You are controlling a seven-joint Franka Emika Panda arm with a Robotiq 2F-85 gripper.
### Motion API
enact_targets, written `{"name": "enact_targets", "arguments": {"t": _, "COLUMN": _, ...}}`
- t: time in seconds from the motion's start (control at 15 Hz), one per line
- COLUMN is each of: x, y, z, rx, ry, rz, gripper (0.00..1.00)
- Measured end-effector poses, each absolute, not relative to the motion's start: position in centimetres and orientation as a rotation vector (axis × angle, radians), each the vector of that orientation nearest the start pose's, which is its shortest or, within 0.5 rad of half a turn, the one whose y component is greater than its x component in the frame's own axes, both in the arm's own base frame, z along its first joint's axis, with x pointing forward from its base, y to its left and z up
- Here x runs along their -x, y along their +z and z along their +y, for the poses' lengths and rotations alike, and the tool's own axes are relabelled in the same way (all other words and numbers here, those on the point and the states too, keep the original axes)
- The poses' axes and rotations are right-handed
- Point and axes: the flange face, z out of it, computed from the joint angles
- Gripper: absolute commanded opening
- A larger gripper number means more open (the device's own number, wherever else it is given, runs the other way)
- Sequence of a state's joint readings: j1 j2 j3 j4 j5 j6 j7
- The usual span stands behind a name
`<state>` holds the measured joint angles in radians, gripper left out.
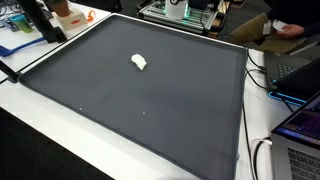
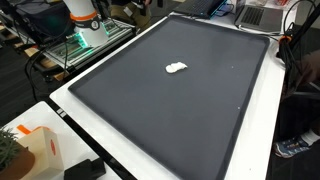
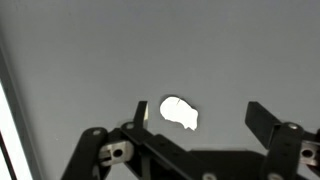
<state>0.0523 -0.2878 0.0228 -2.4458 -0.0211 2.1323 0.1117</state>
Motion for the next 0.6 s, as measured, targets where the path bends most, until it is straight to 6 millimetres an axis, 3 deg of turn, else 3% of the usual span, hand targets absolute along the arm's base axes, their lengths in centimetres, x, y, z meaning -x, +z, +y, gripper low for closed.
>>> {"name": "enact_targets", "arguments": {"t": 0.4, "x": -43.9, "y": 40.6, "z": 3.4, "rx": 3.169, "ry": 0.034, "rz": 0.043, "gripper": 1.0}}
{"name": "enact_targets", "arguments": {"t": 0.6, "x": -42.9, "y": 40.9, "z": 3.6, "rx": 3.153, "ry": 0.03, "rz": 0.052, "gripper": 1.0}}
